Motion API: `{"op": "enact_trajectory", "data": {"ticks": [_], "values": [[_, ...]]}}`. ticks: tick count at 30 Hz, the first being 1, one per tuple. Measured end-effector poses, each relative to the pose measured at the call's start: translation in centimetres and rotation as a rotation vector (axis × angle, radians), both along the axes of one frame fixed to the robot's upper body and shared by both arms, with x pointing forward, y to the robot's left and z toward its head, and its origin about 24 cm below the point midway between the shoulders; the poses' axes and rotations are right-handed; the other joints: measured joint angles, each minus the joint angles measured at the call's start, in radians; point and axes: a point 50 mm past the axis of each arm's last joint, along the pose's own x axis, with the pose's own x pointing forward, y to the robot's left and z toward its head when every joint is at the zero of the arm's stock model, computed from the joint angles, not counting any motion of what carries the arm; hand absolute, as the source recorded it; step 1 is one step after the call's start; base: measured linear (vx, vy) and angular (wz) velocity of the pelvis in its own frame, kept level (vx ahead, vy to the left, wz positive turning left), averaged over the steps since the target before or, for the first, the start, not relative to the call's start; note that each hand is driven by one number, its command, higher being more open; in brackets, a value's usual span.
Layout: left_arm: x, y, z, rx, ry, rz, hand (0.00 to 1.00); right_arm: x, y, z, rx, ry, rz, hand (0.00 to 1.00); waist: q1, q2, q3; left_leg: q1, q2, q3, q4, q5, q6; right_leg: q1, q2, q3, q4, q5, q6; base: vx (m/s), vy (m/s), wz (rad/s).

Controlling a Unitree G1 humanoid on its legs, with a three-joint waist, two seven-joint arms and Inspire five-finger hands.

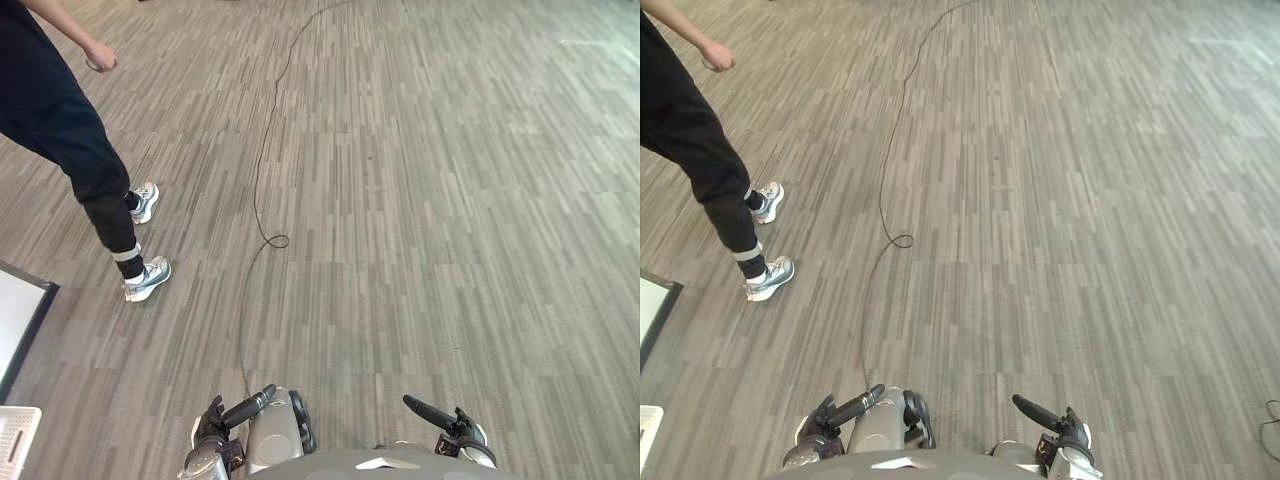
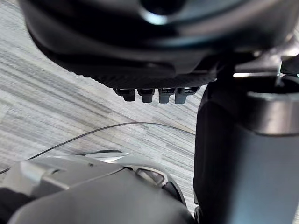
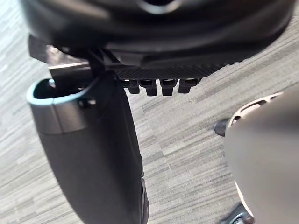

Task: Pick up cushions and gather them together orderly.

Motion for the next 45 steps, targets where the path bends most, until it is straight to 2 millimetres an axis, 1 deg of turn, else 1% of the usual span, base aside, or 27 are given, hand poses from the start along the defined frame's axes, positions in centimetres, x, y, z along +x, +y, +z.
{"op": "enact_trajectory", "data": {"ticks": [2,5,7,9,10,11,12,15,17,18,19,20,22,24,25,27,31,34,35,36,38,40,41,42,43,44,45], "values": [[0.7,0.2,0.2,0.013,-0.013,-0.002,1.0,0.7,0.4,0.1,0.015,-0.018,0.022,1.0,0.003,-0.009,0.002,-0.025,0.011,0.002,0.092,-0.067,0.029,0.008,0.022,0.006,-0.011,0.037,-0.025,0.47,0.224,-0.13],[0.3,0.9,0.2,0.025,0.008,0.002,1.0,0.9,1.1,0.0,0.03,-0.025,0.019,1.0,0.006,-0.024,-0.01,-0.029,0.051,0.005,0.281,-0.158,0.057,0.031,0.007,0.039,0.07,0.095,0.01,0.4,0.237,-0.22],[-0.2,0.4,-0.1,0.014,0.025,-0.008,1.0,0.9,0.5,0.1,0.015,-0.025,0.02,1.0,0.01,-0.001,-0.034,0.04,0.052,0.003,0.216,-0.269,0.027,-0.069,-0.002,0.062,0.306,0.083,0.03,0.38,0.239,-0.23],[-0.5,1.0,-0.2,0.03,0.063,-0.059,1.0,0.7,0.9,0.0,0.023,-0.018,0.032,1.0,0.003,-0.046,-0.025,0.135,0.004,0.028,0.193,-0.303,0.032,-0.253,-0.098,0.076,0.775,0.139,0.082,0.5,0.191,-0.05],[-0.6,1.0,-0.2,0.032,0.071,-0.062,1.0,0.5,0.8,-0.1,0.022,-0.01,0.033,1.0,0.003,-0.051,-0.022,0.167,-0.001,0.029,0.185,-0.314,0.035,-0.279,-0.113,0.057,0.853,0.136,0.066,0.51,0.078,-0.08],[-0.8,1.0,-0.3,0.036,0.086,-0.061,1.0,0.7,0.4,0.1,0.012,-0.023,0.028,1.0,-0.001,-0.048,-0.009,0.266,-0.004,0.03,0.144,-0.339,0.027,-0.344,-0.125,-0.015,1.003,0.079,-0.022,0.35,0.014,-0.06],[-1.0,0.9,-0.3,0.036,0.093,-0.064,1.0,0.9,0.2,0.2,0.003,-0.032,0.041,1.0,-0.007,-0.044,-0.008,0.316,-0.004,0.03,0.105,-0.338,0.019,-0.378,-0.115,-0.054,1.022,0.056,-0.047,0.51,-0.037,-0.04],[-0.6,0.3,-0.4,0.03,0.088,-0.096,1.0,2.6,-0.4,0.9,-0.02,-0.092,0.066,1.0,-0.03,-0.021,0.009,0.469,0.006,0.033,-0.053,-0.309,-0.033,-0.538,-0.042,-0.164,0.79,0.0,-0.105,0.41,-0.085,0.12],[-0.3,0.1,-0.4,0.027,0.08,-0.1,1.0,3.1,-0.5,1.1,-0.026,-0.106,0.075,1.0,-0.038,-0.016,0.012,0.516,0.006,0.032,-0.106,-0.302,-0.046,-0.582,-0.001,-0.17,0.587,0.026,-0.098,0.49,-0.139,0.2],[-0.2,0.1,-0.3,0.026,0.078,-0.102,1.0,3.2,-0.6,1.1,-0.027,-0.11,0.075,1.0,-0.042,-0.016,0.014,0.537,0.005,0.029,-0.127,-0.3,-0.051,-0.595,0.015,-0.164,0.488,0.056,-0.092,0.55,-0.188,0.52],[-0.1,0.0,-0.4,0.025,0.083,-0.107,1.0,3.2,-1.0,1.2,-0.035,-0.113,0.071,1.0,-0.062,-0.012,0.018,0.604,0.005,0.004,-0.182,-0.294,-0.07,-0.574,0.061,-0.133,0.322,0.271,-0.149,0.61,-0.192,0.46],[0.4,-1.1,-0.6,0.001,0.078,-0.114,1.0,3.5,-1.7,1.4,-0.056,-0.114,0.078,1.0,-0.052,0.03,0.024,0.621,0.031,-0.009,-0.203,-0.272,-0.08,-0.557,0.09,-0.147,0.333,0.259,-0.159,0.75,-0.228,0.4],[1.3,-2.5,-0.5,-0.025,0.048,-0.136,1.0,3.9,-2.1,1.6,-0.061,-0.122,0.051,1.0,-0.051,0.048,0.033,0.638,0.045,-0.053,-0.179,-0.176,-0.112,-0.561,0.085,-0.147,0.441,0.151,-0.173,0.73,-0.24,0.1],[1.6,-3.2,-0.5,-0.041,0.04,-0.127,1.0,3.4,-2.1,1.5,-0.047,-0.121,0.006,1.0,-0.062,0.061,0.038,0.568,0.109,-0.121,0.061,-0.144,-0.118,-0.491,0.105,-0.177,0.435,0.085,-0.17,0.62,-0.261,0.19],[2.2,-3.6,-0.3,-0.057,0.007,-0.105,1.0,3.1,-1.7,1.4,-0.043,-0.124,0.0,1.0,-0.058,0.074,0.045,0.433,0.183,-0.188,0.384,-0.072,-0.083,-0.416,0.139,-0.191,0.393,0.043,-0.17,0.44,-0.184,0.07],[3.2,-3.1,0.3,-0.03,-0.045,-0.103,1.0,2.9,-1.3,1.3,-0.037,-0.119,0.002,1.0,-0.049,0.085,0.058,0.272,0.256,-0.197,0.708,-0.099,-0.081,-0.307,0.187,-0.19,0.334,0.015,-0.176,0.37,-0.093,-0.05],[4.1,-2.2,1.0,0.005,-0.089,-0.111,1.0,1.9,-0.8,1.0,-0.027,-0.092,-0.007,1.0,-0.038,0.051,0.063,0.082,0.227,-0.126,0.667,-0.18,-0.057,-0.145,0.188,-0.185,0.202,-0.003,-0.153,0.37,-0.009,0.04],[4.6,-1.9,1.3,-0.009,-0.121,-0.061,1.0,1.9,-0.5,0.9,-0.021,-0.086,-0.01,1.0,-0.017,0.036,0.067,-0.024,0.158,-0.086,0.333,-0.191,-0.051,-0.066,0.166,-0.163,0.122,-0.002,-0.108,0.4,0.111,-0.17],[4.9,-1.9,1.4,-0.015,-0.136,-0.041,1.0,1.8,-0.2,0.8,-0.016,-0.083,-0.015,1.0,-0.002,0.021,0.071,-0.032,0.106,-0.082,0.119,-0.135,-0.061,-0.041,0.14,-0.154,0.113,-0.015,-0.078,0.69,0.304,-0.4],[4.8,-1.8,1.4,-0.019,-0.138,-0.028,1.0,1.5,0.0,0.7,-0.01,-0.07,-0.016,1.0,0.012,0.003,0.063,-0.014,0.055,-0.101,0.027,0.027,-0.049,-0.015,0.114,-0.125,0.106,-0.029,-0.054,0.63,0.273,-0.41],[4.7,-1.2,1.5,0.004,-0.13,-0.035,1.0,1.5,1.3,0.4,0.027,-0.065,-0.012,1.0,-0.002,-0.045,0.04,0.001,0.023,-0.089,0.052,-0.003,0.006,-0.002,0.081,-0.071,0.088,0.005,-0.059,0.61,0.211,-0.16],[4.7,-0.6,1.6,0.005,-0.135,-0.007,1.0,1.5,1.8,0.4,0.04,-0.07,-0.014,1.0,0.009,-0.06,0.038,-0.007,0.055,-0.083,0.185,-0.057,0.03,0.026,0.08,-0.025,0.092,0.058,-0.06,0.5,0.216,-0.32],[4.6,0.1,1.6,0.016,-0.133,0.005,1.0,1.4,2.1,0.4,0.045,-0.072,-0.018,1.0,0.031,-0.056,0.025,-0.048,0.075,-0.073,0.321,-0.11,0.013,0.026,0.069,0.027,0.157,0.088,-0.049,0.41,0.244,-0.66],[4.1,-0.8,1.3,0.004,-0.114,-0.024,1.0,0.7,1.2,0.3,0.023,-0.06,-0.016,1.0,0.025,-0.038,-0.014,0.008,0.063,-0.078,0.169,-0.128,0.021,-0.04,0.056,0.042,0.346,0.079,-0.025,0.47,0.299,-0.64],[4.1,-0.7,1.2,0.013,-0.103,-0.049,1.0,0.8,1.5,0.3,0.028,-0.065,-0.01,1.0,0.024,-0.051,-0.012,0.037,0.049,-0.06,0.179,-0.154,0.021,-0.082,0.016,0.047,0.477,0.084,-0.011,0.28,0.17,-0.41],[4.0,-0.6,1.0,0.021,-0.077,-0.086,1.0,0.9,1.9,0.2,0.041,-0.064,0.011,1.0,0.011,-0.076,-0.018,0.09,0.017,-0.033,0.148,-0.185,0.025,-0.185,-0.061,0.046,0.695,0.16,0.033,0.28,0.149,-0.22],[3.8,-0.7,0.9,0.019,-0.068,-0.09,1.0,1.0,1.9,0.3,0.041,-0.068,0.019,1.0,0.009,-0.076,-0.017,0.11,0.016,-0.024,0.144,-0.195,0.023,-0.218,-0.08,0.038,0.756,0.167,0.028,0.48,0.164,-0.36]]}}
